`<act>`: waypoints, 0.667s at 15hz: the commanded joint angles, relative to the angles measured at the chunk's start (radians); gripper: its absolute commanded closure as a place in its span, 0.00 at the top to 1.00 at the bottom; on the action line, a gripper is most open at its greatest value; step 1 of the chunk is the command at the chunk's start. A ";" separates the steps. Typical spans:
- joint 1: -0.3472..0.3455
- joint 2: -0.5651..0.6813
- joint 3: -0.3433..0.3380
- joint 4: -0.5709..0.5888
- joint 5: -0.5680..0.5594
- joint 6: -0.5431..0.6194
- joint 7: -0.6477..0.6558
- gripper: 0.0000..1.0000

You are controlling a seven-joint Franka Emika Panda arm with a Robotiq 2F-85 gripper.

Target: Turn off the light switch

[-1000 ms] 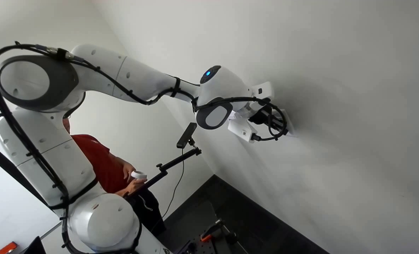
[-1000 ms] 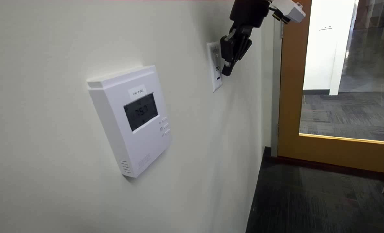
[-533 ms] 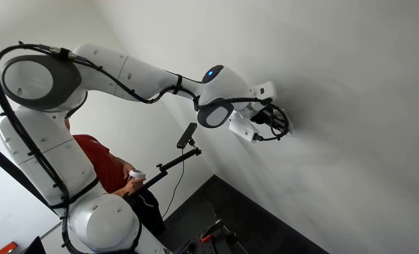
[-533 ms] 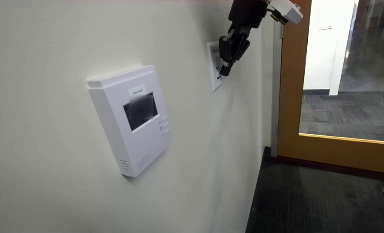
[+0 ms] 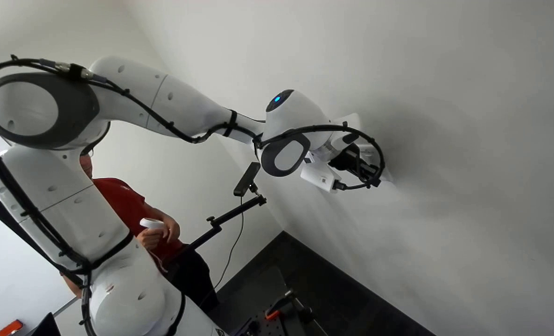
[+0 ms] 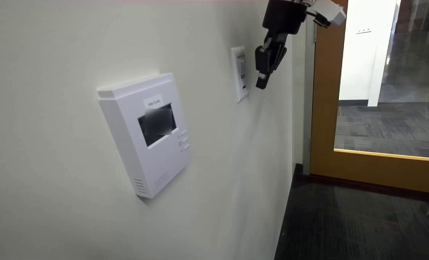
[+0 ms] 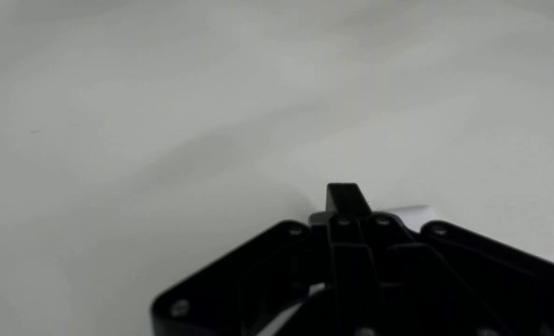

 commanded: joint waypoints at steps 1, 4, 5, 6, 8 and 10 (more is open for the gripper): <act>-0.161 -0.144 0.156 -0.100 -0.106 -0.042 0.069 0.00; -0.104 -0.204 0.112 -0.143 -0.065 -0.033 0.035 0.00; -0.102 -0.220 0.112 -0.152 -0.064 -0.034 0.034 0.00; -0.101 -0.234 0.111 -0.161 -0.065 -0.035 0.034 0.00; -0.102 -0.256 0.110 -0.175 -0.066 -0.039 0.034 0.00; -0.102 -0.268 0.111 -0.183 -0.069 -0.040 0.035 0.00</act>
